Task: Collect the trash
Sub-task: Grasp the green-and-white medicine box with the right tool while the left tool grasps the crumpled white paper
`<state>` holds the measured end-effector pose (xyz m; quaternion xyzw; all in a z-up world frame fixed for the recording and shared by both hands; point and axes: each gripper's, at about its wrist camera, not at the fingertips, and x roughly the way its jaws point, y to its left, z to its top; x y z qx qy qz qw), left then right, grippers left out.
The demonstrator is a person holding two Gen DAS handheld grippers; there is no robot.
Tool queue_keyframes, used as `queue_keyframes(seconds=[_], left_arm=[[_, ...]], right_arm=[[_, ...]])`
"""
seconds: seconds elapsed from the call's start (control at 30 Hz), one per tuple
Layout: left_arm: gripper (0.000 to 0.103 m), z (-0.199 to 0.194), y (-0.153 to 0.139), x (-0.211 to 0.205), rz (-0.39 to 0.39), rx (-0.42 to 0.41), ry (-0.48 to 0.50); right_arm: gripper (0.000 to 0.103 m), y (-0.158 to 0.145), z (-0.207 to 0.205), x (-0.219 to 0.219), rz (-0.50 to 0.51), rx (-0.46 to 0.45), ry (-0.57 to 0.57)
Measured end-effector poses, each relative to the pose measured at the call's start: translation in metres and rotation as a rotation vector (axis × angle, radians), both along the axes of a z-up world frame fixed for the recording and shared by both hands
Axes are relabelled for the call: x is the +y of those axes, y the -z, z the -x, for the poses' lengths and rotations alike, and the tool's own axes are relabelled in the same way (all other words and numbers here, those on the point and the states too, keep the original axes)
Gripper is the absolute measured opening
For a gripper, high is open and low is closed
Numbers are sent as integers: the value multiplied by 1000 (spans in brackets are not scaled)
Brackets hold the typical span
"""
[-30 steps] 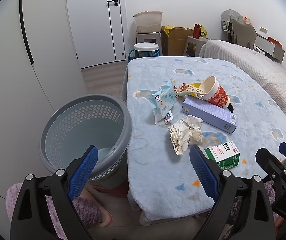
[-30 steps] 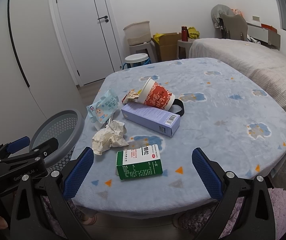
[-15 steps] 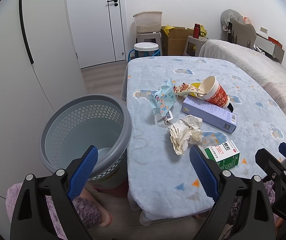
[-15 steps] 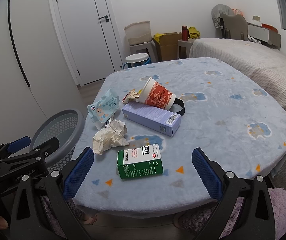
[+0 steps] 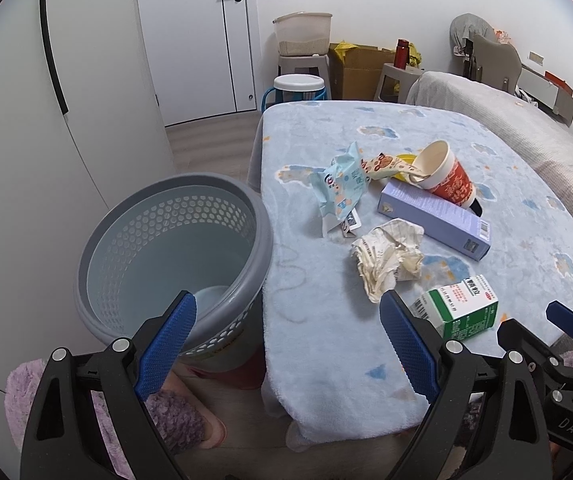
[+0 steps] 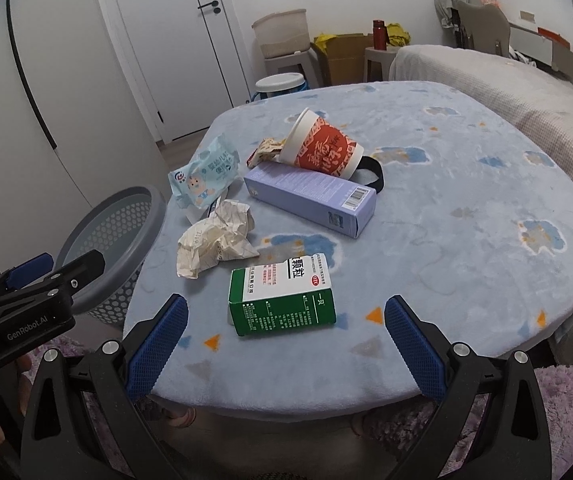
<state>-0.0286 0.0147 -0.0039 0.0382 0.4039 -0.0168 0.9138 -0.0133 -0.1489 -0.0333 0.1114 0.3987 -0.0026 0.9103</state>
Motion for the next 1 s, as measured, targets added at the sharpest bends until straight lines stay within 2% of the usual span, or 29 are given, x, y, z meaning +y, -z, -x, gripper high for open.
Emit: queue_keyframes(seconds=[0.33, 0.63, 0.8, 0.93, 1.0], left_arm=[[89, -23, 23, 13, -7, 51, -22], [89, -34, 36, 16, -10, 87, -20], [89, -36, 40, 16, -8, 101, -15], [89, -38, 44, 14, -11, 109, -9], [89, -38, 44, 12, -13, 111, -5]], right_arm=[[97, 30, -34, 5, -20, 85, -36], [97, 51, -60, 13, 38, 156, -35], [96, 57, -64, 19, 77, 155, -46], [84, 57, -62, 22, 106, 145, -56], [81, 56, -61, 21, 97, 137, -57]])
